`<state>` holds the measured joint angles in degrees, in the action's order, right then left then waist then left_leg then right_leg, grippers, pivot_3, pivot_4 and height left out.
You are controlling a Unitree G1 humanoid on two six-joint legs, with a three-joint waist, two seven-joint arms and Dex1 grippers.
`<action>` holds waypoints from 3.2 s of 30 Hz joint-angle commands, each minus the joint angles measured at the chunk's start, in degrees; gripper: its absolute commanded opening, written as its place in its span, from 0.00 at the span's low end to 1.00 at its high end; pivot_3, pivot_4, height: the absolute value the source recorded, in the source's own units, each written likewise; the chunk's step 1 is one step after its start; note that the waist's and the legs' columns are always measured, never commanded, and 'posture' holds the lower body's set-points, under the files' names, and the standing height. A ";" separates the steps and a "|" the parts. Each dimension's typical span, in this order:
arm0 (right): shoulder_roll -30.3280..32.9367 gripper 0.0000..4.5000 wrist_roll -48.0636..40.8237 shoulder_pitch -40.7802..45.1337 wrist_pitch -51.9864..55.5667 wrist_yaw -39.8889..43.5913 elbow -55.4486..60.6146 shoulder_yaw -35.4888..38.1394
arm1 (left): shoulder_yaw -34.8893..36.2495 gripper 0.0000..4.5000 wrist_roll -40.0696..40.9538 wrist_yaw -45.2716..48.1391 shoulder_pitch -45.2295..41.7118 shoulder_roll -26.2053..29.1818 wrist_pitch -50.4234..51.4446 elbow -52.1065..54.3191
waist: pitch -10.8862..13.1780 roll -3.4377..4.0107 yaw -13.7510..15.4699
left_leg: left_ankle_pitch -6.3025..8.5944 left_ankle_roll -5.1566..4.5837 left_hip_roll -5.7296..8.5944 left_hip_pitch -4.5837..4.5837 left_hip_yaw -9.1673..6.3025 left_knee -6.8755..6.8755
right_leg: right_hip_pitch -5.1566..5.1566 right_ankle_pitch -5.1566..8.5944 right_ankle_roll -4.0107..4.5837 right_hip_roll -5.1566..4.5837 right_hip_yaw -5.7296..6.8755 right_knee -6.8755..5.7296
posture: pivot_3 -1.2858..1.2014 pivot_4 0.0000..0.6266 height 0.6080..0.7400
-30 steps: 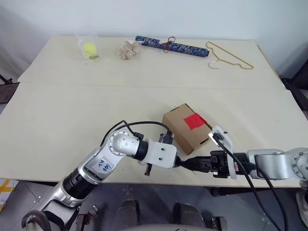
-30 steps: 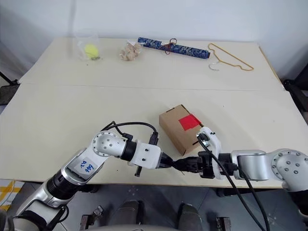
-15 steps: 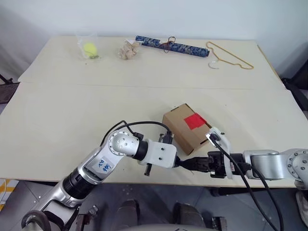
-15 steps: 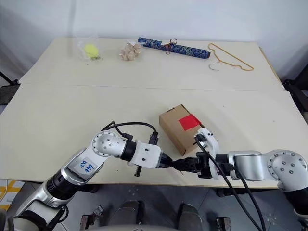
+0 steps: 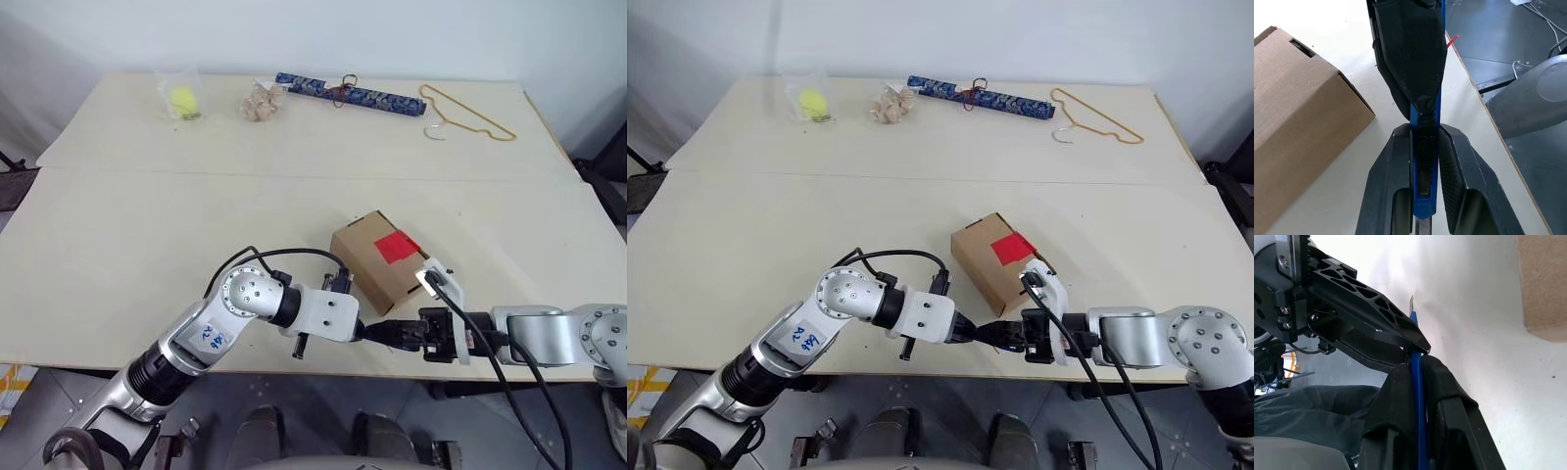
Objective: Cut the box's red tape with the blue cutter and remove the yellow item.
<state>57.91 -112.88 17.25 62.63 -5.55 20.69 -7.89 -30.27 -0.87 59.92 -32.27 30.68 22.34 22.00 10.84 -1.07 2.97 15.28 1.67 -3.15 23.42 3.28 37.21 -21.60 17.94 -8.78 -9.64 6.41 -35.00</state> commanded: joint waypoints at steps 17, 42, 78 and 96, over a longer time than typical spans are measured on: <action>-0.14 0.61 -0.12 -0.05 -0.10 -1.46 -0.21 -0.42 | 0.91 0.09 -0.17 -0.43 -1.56 -0.09 -0.23 2.93 | 0.00 0.00 0.01 | -0.01 0.01 -0.01 0.00 0.01 0.00 | 0.00 0.00 0.00 0.01 0.00 0.01 | 0.52 0.24 1.00; -1.55 0.02 -0.12 -0.82 0.18 -0.78 -1.45 1.87 | 0.47 0.09 -0.49 0.13 -1.48 0.19 -0.59 2.72 | 0.00 0.00 0.01 | 0.01 -0.01 -0.01 0.01 0.01 0.00 | -0.01 0.00 0.00 0.01 0.00 0.01 | 0.52 0.24 1.00; 18.97 0.02 15.78 -26.95 13.72 32.76 0.87 59.37 | 21.34 0.00 15.80 -1.33 -13.08 -3.90 4.86 -29.20 | 0.09 0.01 1.16 | 0.21 0.02 -0.21 0.03 0.21 0.07 | -0.04 -0.09 0.01 0.20 -0.03 0.14 | 0.52 0.24 1.00; 4.56 0.02 41.49 34.26 14.92 21.76 -12.88 3.74 | 16.40 0.00 8.02 -11.88 -23.45 -19.20 5.32 -45.87 | 0.18 -0.11 -1.32 | 0.06 0.28 -0.23 0.89 0.46 0.42 | -1.09 -0.14 -0.08 0.21 -0.27 -0.54 | 0.52 0.24 1.00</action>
<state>62.22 -74.16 49.70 76.29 15.65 8.53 -4.65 -14.23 8.17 49.30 -55.03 11.22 27.45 -23.68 11.01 -1.18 1.65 15.35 1.95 -3.38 24.36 3.75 37.64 -22.72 17.80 -8.86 -9.44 6.16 -35.55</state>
